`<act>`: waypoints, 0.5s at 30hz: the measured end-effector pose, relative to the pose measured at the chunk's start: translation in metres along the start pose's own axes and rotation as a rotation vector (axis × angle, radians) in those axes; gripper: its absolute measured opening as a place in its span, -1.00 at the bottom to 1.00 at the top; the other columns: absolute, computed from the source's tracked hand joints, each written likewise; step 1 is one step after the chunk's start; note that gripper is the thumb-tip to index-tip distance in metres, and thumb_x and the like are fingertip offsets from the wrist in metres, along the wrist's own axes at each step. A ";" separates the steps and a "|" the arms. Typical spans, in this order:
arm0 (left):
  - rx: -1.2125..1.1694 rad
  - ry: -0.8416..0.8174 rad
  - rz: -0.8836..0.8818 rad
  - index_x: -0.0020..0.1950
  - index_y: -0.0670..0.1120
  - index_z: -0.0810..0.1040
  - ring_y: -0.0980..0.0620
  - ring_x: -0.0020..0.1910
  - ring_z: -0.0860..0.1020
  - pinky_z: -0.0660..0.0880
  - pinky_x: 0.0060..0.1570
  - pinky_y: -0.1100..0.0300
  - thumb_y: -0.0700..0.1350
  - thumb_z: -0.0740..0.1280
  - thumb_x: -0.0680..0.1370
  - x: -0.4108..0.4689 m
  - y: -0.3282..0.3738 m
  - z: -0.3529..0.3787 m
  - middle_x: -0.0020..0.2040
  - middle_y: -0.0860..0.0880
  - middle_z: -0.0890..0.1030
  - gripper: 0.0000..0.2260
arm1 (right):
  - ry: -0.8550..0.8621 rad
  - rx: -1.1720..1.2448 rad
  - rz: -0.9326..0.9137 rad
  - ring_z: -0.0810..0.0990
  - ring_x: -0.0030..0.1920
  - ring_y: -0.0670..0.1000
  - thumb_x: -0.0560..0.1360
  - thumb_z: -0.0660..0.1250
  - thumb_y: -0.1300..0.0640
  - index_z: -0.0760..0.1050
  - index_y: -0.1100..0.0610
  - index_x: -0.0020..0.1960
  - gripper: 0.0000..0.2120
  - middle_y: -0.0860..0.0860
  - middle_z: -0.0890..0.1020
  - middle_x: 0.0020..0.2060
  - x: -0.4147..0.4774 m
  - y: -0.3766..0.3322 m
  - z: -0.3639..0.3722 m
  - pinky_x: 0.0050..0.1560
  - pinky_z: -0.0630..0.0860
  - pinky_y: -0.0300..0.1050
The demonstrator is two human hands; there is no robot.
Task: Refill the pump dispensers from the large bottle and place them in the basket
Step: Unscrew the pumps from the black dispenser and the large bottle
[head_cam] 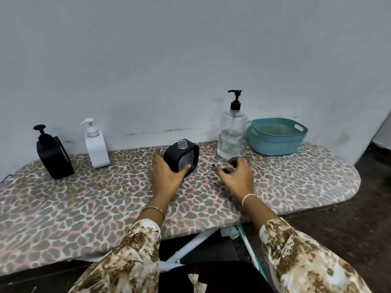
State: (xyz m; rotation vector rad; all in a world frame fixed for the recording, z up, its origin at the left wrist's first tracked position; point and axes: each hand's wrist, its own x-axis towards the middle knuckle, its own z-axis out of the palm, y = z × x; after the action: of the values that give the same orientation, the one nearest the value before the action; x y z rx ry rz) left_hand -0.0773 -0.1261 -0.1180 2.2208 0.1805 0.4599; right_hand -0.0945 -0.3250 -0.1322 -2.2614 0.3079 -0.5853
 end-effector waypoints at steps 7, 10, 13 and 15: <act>-0.047 0.271 0.332 0.45 -0.11 0.22 -0.11 0.42 0.21 0.31 0.38 -0.03 0.09 0.50 0.38 0.016 0.057 -0.001 0.38 -0.09 0.36 -0.23 | 0.198 0.116 -0.094 0.49 0.10 0.03 0.46 0.40 -0.03 0.42 0.12 0.15 -0.64 0.04 0.53 0.09 0.035 -0.030 -0.027 0.12 0.43 -0.12; -0.058 0.237 0.442 0.44 -0.12 0.26 -0.09 0.41 0.24 0.27 0.38 0.05 0.02 0.47 0.42 0.022 0.083 0.011 0.39 -0.09 0.37 -0.31 | 0.255 0.140 -0.124 0.48 0.18 0.07 0.49 0.36 -0.02 0.40 0.17 0.22 -0.60 0.08 0.51 0.16 0.061 -0.042 -0.039 0.20 0.43 -0.05; -0.076 0.133 0.471 0.46 -0.13 0.23 -0.08 0.40 0.27 0.23 0.37 0.11 -0.01 0.46 0.43 0.031 0.103 0.030 0.40 -0.10 0.33 -0.31 | 0.266 0.139 -0.148 0.44 0.26 0.09 0.49 0.35 0.00 0.37 0.19 0.30 -0.53 0.10 0.48 0.22 0.090 -0.047 -0.045 0.28 0.40 -0.01; -0.062 0.031 0.476 0.49 -0.15 0.15 -0.08 0.42 0.24 0.22 0.38 0.12 -0.01 0.47 0.42 0.037 0.112 0.044 0.44 -0.12 0.27 -0.24 | 0.223 0.124 -0.155 0.38 0.32 0.11 0.50 0.34 -0.03 0.30 0.20 0.38 -0.45 0.11 0.43 0.29 0.106 -0.047 -0.045 0.33 0.35 0.00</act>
State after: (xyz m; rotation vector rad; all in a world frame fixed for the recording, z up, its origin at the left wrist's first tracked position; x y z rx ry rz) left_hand -0.0292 -0.2188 -0.0472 2.1897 -0.3510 0.7447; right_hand -0.0231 -0.3621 -0.0371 -2.1158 0.2009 -0.9160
